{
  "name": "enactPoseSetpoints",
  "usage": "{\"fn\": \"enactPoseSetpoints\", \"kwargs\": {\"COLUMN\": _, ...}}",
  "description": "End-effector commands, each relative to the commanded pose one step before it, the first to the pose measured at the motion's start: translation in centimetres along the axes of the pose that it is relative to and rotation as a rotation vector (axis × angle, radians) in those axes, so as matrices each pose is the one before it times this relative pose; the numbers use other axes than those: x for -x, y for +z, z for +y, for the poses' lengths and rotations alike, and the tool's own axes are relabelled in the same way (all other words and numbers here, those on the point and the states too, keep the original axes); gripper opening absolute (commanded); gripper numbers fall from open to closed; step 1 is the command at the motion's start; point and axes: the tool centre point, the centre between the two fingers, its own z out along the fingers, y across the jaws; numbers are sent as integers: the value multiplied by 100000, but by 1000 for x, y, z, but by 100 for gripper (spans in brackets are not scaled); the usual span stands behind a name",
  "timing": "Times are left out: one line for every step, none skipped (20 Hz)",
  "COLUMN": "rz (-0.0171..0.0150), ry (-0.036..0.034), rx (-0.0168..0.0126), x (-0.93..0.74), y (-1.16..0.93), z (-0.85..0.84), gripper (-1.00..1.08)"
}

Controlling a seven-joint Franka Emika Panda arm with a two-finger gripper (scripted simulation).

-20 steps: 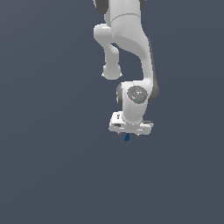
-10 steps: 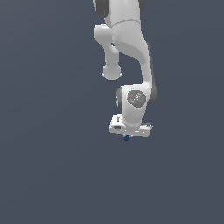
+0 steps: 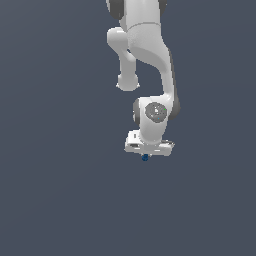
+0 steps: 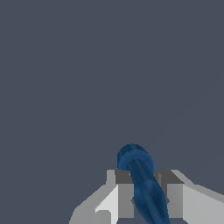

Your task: Pick up the object and move it to a goal position.

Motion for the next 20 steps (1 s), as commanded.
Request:
{"fn": "enactPoseSetpoints", "kwargs": {"rz": 94, "ry": 11, "rx": -19, "x": -62, "y": -448, "z": 56, "gripper": -100}}
{"fn": "enactPoseSetpoints", "kwargs": {"rz": 0, "ry": 0, "rx": 0, "x": -22, "y": -313, "z": 43, "gripper": -100}}
{"fn": "enactPoseSetpoints", "kwargs": {"rz": 0, "ry": 0, "rx": 0, "x": -27, "y": -385, "z": 53, "gripper": -100}}
{"fn": "enactPoseSetpoints", "kwargs": {"rz": 0, "ry": 0, "rx": 0, "x": -32, "y": -459, "z": 63, "gripper": -100}}
{"fn": "enactPoseSetpoints", "kwargs": {"rz": 0, "ry": 0, "rx": 0, "x": -37, "y": -535, "z": 74, "gripper": -100}}
{"fn": "enactPoseSetpoints", "kwargs": {"rz": 0, "ry": 0, "rx": 0, "x": -43, "y": -612, "z": 84, "gripper": -100}}
{"fn": "enactPoseSetpoints", "kwargs": {"rz": 0, "ry": 0, "rx": 0, "x": -49, "y": -685, "z": 94, "gripper": -100}}
{"fn": "enactPoseSetpoints", "kwargs": {"rz": 0, "ry": 0, "rx": 0, "x": -55, "y": -754, "z": 102, "gripper": -100}}
{"fn": "enactPoseSetpoints", "kwargs": {"rz": 0, "ry": 0, "rx": 0, "x": -63, "y": -819, "z": 110, "gripper": -100}}
{"fn": "enactPoseSetpoints", "kwargs": {"rz": 0, "ry": 0, "rx": 0, "x": -71, "y": -880, "z": 117, "gripper": -100}}
{"fn": "enactPoseSetpoints", "kwargs": {"rz": 0, "ry": 0, "rx": 0, "x": -80, "y": -937, "z": 124, "gripper": -100}}
{"fn": "enactPoseSetpoints", "kwargs": {"rz": 0, "ry": 0, "rx": 0, "x": -87, "y": -958, "z": 125, "gripper": -100}}
{"fn": "enactPoseSetpoints", "kwargs": {"rz": 0, "ry": 0, "rx": 0, "x": -86, "y": -908, "z": 117, "gripper": -100}}
{"fn": "enactPoseSetpoints", "kwargs": {"rz": 0, "ry": 0, "rx": 0, "x": -84, "y": -850, "z": 109, "gripper": -100}}
{"fn": "enactPoseSetpoints", "kwargs": {"rz": 0, "ry": 0, "rx": 0, "x": -80, "y": -786, "z": 100, "gripper": -100}}
{"fn": "enactPoseSetpoints", "kwargs": {"rz": 0, "ry": 0, "rx": 0, "x": -77, "y": -717, "z": 90, "gripper": -100}}
{"fn": "enactPoseSetpoints", "kwargs": {"rz": 0, "ry": 0, "rx": 0, "x": -73, "y": -644, "z": 80, "gripper": -100}}
{"fn": "enactPoseSetpoints", "kwargs": {"rz": 0, "ry": 0, "rx": 0, "x": -69, "y": -568, "z": 70, "gripper": -100}}
{"fn": "enactPoseSetpoints", "kwargs": {"rz": 0, "ry": 0, "rx": 0, "x": -66, "y": -492, "z": 59, "gripper": -100}}
{"fn": "enactPoseSetpoints", "kwargs": {"rz": 0, "ry": 0, "rx": 0, "x": -62, "y": -418, "z": 49, "gripper": -100}}
